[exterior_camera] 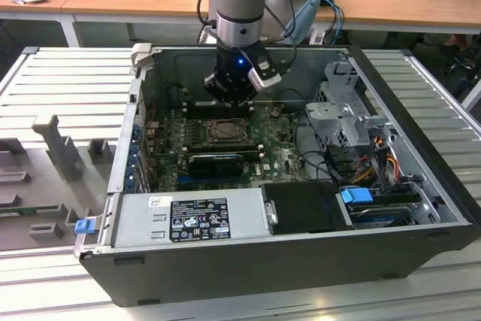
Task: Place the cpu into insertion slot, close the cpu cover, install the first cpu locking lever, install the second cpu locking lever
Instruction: 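Install the first cpu locking lever, then install the second cpu locking lever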
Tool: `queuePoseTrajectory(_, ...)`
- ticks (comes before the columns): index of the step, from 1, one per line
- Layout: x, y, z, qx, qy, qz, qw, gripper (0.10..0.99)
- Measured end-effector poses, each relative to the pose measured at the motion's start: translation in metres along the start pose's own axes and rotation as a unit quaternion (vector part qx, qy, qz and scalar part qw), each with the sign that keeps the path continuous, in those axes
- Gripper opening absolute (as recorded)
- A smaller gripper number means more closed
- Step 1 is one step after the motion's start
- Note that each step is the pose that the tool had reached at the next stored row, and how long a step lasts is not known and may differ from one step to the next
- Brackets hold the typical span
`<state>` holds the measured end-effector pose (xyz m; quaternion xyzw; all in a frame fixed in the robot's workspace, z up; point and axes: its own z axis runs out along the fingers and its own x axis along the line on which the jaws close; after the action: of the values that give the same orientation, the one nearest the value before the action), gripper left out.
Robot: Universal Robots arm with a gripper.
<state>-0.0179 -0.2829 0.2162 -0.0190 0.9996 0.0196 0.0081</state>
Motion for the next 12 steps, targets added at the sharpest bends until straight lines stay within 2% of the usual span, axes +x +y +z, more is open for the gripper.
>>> queuePoseTrajectory(12, 0.0, -0.0041, -0.0012, 0.0, 0.0, 0.0, 1.0, 0.106)
